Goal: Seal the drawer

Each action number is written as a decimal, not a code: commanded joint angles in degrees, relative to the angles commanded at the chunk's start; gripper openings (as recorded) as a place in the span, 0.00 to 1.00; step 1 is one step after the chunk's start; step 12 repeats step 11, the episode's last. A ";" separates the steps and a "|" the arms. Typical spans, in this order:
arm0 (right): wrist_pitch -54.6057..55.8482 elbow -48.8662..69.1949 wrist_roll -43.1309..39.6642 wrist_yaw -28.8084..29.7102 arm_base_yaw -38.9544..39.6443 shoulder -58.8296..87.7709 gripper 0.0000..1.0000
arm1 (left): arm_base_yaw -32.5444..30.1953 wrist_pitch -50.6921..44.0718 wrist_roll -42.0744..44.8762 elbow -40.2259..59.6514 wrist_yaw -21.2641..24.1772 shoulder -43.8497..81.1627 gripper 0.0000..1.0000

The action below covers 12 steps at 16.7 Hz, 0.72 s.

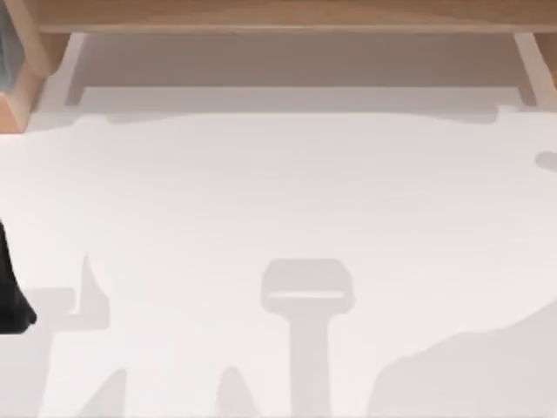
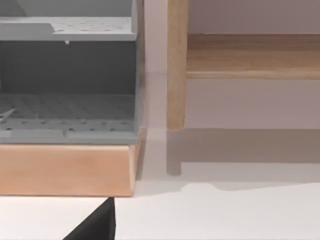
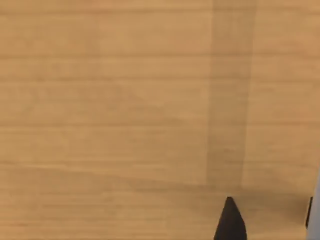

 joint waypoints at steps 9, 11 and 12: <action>0.00 0.00 0.00 0.00 0.00 0.00 1.00 | 0.00 0.00 0.00 0.00 0.00 0.00 1.00; 0.00 0.00 0.00 0.00 0.00 0.00 1.00 | 0.00 0.00 0.00 0.00 0.00 0.00 1.00; 0.00 0.00 0.00 0.00 0.00 0.00 1.00 | 0.00 0.00 0.00 0.00 0.00 0.00 1.00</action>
